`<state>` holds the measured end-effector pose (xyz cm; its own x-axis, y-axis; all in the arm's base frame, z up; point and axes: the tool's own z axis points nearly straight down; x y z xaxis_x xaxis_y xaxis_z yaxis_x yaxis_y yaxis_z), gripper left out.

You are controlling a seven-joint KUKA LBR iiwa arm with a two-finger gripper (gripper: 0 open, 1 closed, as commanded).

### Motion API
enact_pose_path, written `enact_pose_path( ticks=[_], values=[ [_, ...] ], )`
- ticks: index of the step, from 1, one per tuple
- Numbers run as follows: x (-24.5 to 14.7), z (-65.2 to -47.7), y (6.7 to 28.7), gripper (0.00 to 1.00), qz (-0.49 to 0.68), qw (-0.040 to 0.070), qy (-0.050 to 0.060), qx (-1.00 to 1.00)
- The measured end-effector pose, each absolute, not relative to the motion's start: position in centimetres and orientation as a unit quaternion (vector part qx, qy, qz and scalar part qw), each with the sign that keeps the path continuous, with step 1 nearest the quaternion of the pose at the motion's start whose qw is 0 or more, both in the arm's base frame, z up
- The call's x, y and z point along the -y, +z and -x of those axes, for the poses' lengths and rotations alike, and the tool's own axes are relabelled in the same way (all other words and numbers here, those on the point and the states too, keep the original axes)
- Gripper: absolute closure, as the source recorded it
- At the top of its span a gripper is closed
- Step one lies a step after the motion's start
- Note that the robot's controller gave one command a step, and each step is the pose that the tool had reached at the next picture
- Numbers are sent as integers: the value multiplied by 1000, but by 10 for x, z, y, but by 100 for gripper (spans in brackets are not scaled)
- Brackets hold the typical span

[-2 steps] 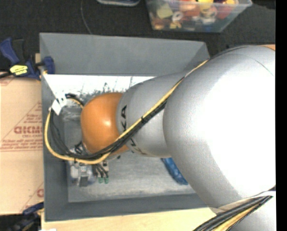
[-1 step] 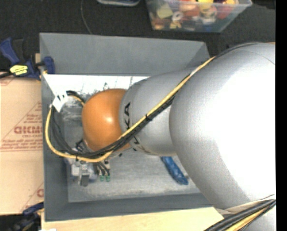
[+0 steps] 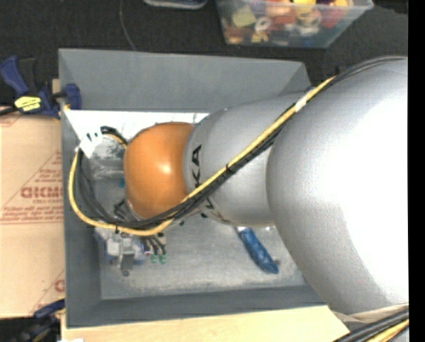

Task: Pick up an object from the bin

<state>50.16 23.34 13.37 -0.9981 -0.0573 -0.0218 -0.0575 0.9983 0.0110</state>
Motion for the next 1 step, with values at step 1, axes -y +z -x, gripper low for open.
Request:
enact_pose_path(
  ticks=[1],
  values=[
    [-233, -502, 156, 100, 28, 12, 6, -1000]
  ],
)
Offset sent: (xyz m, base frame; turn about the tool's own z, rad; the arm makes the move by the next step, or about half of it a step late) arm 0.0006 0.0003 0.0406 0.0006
